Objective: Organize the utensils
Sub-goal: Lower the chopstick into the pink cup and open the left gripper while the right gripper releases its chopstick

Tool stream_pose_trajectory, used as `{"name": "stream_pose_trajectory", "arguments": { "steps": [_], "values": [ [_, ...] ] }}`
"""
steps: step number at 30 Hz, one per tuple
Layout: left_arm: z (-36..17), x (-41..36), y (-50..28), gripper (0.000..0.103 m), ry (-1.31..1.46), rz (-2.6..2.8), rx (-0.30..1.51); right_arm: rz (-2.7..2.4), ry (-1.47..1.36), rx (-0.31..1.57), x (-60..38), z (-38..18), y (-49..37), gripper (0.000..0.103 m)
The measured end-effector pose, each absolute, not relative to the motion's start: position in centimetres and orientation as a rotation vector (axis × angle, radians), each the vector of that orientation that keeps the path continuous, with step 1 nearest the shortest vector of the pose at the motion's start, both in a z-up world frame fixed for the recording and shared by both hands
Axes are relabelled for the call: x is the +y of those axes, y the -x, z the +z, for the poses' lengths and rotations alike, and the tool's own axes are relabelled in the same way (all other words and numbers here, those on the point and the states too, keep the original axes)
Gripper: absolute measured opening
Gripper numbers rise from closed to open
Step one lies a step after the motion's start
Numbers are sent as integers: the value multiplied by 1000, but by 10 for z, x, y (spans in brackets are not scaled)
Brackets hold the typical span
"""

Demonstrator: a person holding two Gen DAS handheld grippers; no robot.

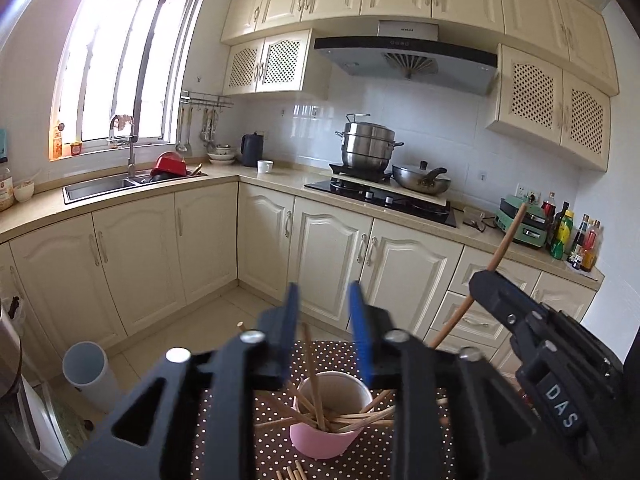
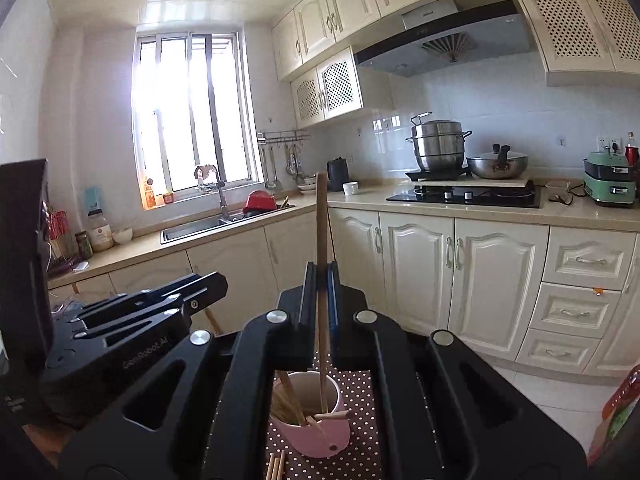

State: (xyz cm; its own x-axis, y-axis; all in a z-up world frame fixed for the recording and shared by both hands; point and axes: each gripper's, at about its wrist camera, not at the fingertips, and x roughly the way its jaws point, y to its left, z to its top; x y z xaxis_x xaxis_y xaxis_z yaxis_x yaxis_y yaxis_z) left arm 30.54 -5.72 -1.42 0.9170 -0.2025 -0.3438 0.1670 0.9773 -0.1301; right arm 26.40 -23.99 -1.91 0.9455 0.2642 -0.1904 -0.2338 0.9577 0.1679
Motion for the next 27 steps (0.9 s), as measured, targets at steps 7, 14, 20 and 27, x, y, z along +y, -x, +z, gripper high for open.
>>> {"name": "stream_pose_trajectory", "arguments": {
  "steps": [7,14,20,27],
  "values": [
    [-14,-53,-297,30,89,-176,365,259,-131,256,-233,-25,-266,6],
    [-17,-46,-293,30,88,-158,380,267,-128,297,-229,-32,-266,6],
    [-15,-41,-289,32,92,-151,388,271,-113,319,-223,-28,-263,7],
    [-9,-35,-277,35,90,-149,382,252,-122,337,-224,-26,-258,8]
  ]
}}
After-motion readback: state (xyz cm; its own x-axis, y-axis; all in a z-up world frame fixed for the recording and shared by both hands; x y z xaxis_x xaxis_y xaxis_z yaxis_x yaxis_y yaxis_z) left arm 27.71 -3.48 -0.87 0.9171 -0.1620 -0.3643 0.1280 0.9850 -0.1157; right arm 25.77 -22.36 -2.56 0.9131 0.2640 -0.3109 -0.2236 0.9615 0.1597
